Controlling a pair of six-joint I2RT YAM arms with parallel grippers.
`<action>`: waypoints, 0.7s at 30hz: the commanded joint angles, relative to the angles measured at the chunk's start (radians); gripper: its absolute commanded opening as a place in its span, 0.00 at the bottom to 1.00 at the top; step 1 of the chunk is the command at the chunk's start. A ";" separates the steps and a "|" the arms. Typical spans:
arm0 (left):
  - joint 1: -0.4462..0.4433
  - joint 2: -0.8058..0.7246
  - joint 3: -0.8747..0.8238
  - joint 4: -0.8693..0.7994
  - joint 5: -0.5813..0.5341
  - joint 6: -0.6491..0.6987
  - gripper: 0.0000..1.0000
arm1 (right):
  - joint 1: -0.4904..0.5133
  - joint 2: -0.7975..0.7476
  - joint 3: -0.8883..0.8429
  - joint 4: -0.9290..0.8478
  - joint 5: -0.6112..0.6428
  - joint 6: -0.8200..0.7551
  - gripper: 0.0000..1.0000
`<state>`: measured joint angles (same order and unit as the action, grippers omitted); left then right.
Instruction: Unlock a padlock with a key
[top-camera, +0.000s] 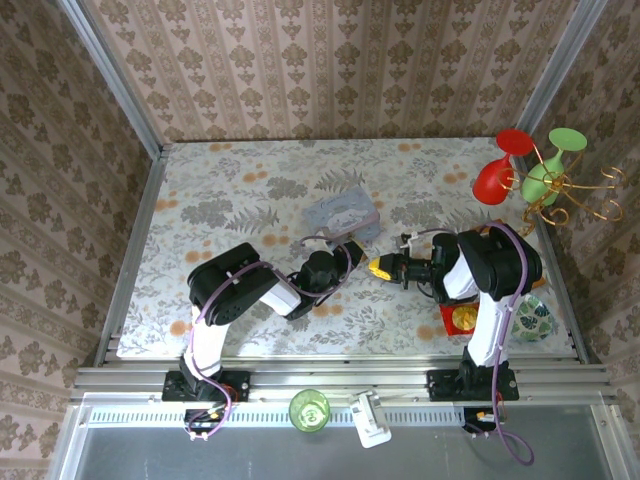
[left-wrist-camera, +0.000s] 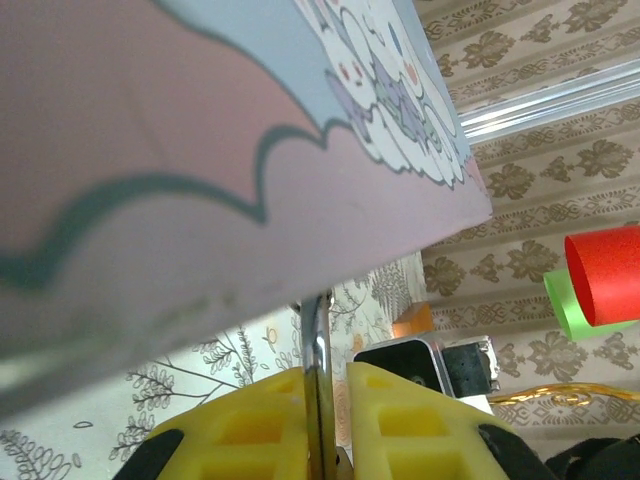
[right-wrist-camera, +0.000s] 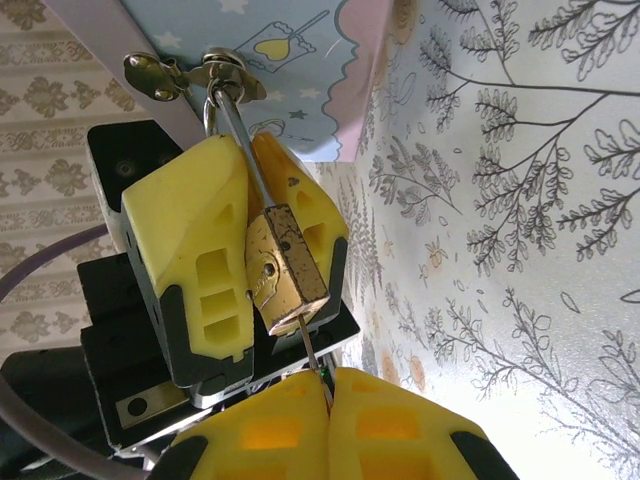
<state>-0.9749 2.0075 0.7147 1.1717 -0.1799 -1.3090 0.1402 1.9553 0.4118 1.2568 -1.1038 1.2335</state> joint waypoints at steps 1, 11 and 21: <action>-0.058 -0.052 0.016 0.085 0.105 0.009 0.00 | 0.029 -0.045 -0.019 0.007 0.217 0.004 0.00; -0.058 -0.044 0.040 0.102 0.068 0.053 0.00 | 0.086 -0.069 -0.088 0.026 0.336 0.172 0.00; -0.061 -0.058 0.068 0.123 0.011 0.088 0.00 | 0.118 -0.144 -0.130 0.060 0.504 0.383 0.00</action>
<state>-0.9871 2.0075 0.7273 1.1370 -0.2241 -1.2488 0.2543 1.8378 0.2771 1.3170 -0.7620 1.5349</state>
